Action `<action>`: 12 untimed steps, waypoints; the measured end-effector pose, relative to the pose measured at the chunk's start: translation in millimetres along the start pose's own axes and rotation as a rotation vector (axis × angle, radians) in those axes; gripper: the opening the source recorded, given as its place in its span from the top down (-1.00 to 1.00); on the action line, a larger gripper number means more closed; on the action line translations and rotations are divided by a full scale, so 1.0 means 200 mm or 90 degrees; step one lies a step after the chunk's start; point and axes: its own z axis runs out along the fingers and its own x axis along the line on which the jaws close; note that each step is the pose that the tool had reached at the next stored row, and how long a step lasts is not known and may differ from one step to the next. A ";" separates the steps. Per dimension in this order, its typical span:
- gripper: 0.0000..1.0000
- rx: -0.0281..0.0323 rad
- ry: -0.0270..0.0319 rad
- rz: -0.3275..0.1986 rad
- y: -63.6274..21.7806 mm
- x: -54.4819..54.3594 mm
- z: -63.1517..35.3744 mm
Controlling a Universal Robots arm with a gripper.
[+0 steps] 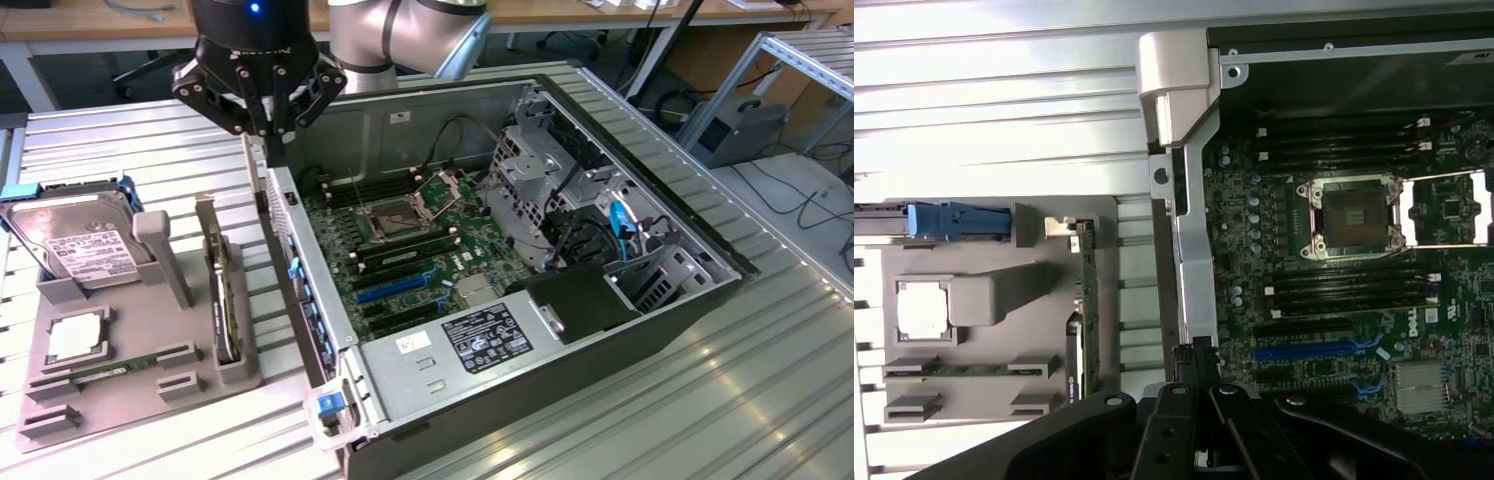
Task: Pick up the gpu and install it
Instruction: 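Reach for the gpu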
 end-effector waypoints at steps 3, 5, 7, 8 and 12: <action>0.79 0.0003 -0.0001 0.000 -0.002 0.03 -0.001; 0.79 0.0005 0.0000 0.000 -0.003 0.04 -0.001; 0.79 0.0005 0.0000 0.000 -0.003 0.04 -0.001; 0.79 0.0005 -0.0001 0.000 -0.003 0.04 -0.001; 0.79 0.0006 0.0000 0.000 -0.003 0.05 -0.001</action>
